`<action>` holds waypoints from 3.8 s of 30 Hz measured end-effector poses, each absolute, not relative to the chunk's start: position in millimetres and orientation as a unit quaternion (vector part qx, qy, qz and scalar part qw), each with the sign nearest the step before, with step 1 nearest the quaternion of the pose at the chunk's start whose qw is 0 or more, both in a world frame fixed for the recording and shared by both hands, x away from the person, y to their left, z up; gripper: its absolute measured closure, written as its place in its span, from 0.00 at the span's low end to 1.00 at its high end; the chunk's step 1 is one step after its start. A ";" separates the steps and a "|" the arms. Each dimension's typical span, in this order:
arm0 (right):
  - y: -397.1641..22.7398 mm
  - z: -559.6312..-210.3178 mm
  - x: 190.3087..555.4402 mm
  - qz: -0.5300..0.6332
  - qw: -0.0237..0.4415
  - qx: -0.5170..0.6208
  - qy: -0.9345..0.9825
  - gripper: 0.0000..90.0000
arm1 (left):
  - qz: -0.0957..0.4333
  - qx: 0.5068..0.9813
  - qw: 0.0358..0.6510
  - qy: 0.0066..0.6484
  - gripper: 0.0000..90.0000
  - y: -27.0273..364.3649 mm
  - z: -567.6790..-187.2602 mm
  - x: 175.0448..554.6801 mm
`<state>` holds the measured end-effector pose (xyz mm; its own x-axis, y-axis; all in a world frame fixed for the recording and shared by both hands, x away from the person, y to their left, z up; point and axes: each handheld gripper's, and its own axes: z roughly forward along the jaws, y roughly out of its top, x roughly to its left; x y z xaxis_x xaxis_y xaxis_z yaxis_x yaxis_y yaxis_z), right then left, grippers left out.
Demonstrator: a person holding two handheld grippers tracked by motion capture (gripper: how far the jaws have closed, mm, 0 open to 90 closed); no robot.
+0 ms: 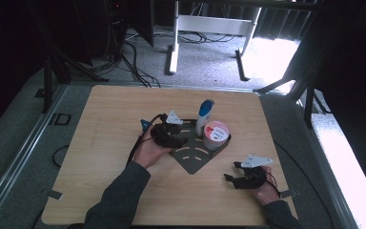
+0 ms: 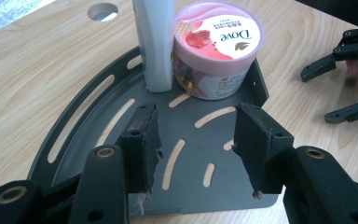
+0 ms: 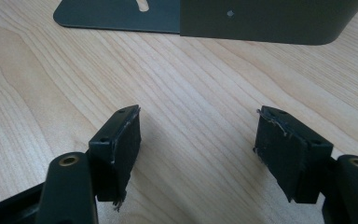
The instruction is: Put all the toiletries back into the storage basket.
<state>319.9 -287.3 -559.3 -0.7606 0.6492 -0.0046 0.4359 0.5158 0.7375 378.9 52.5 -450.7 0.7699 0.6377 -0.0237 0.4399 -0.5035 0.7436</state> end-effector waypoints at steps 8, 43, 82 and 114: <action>-287.3 -559.2 319.7 0.377 0.141 0.318 0.858 0.34 | 0.145 0.860 0.382 0.307 0.56 57.2 -451.8 368.7; -287.9 -559.2 319.3 0.378 0.143 0.323 0.856 0.36 | 0.131 0.858 0.388 0.310 0.55 102.6 -459.0 348.5; -287.8 -559.2 319.5 0.378 0.142 0.320 0.857 0.34 | 0.162 0.837 0.380 0.359 0.60 154.9 -448.0 343.5; -287.7 -559.2 319.4 0.378 0.140 0.319 0.858 0.33 | 0.157 0.819 0.377 0.403 0.40 161.7 -459.8 367.3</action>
